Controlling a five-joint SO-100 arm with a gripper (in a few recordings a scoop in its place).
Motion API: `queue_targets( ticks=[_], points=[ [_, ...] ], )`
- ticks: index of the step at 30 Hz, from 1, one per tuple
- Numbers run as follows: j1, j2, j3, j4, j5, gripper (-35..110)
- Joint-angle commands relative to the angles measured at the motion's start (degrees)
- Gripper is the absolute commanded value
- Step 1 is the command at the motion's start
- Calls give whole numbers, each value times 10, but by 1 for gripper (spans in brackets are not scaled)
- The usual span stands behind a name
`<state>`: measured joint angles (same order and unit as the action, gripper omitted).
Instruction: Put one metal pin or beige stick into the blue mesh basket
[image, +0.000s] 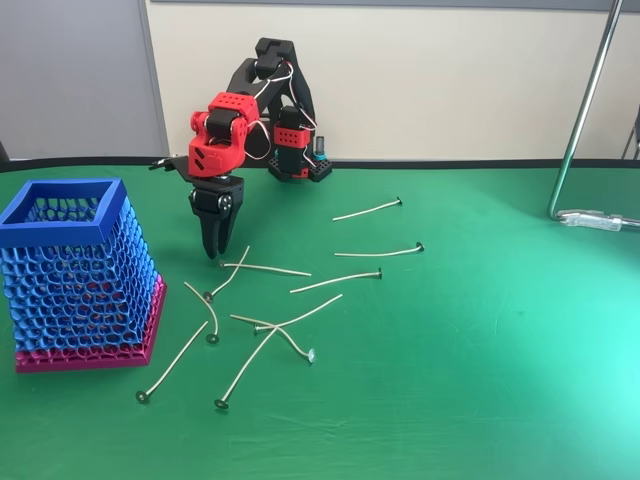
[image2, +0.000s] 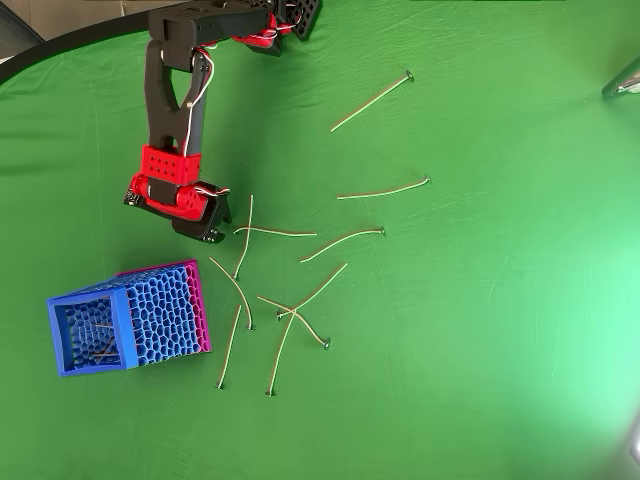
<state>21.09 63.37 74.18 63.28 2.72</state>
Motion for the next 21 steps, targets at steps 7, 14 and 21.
queue_targets(
  ticks=[7,14,21],
  points=[
    [-7,5,-39,2,3,16],
    [-16,-1,-31,0,1,16],
    [-20,-6,-22,-7,0,16]
  ],
)
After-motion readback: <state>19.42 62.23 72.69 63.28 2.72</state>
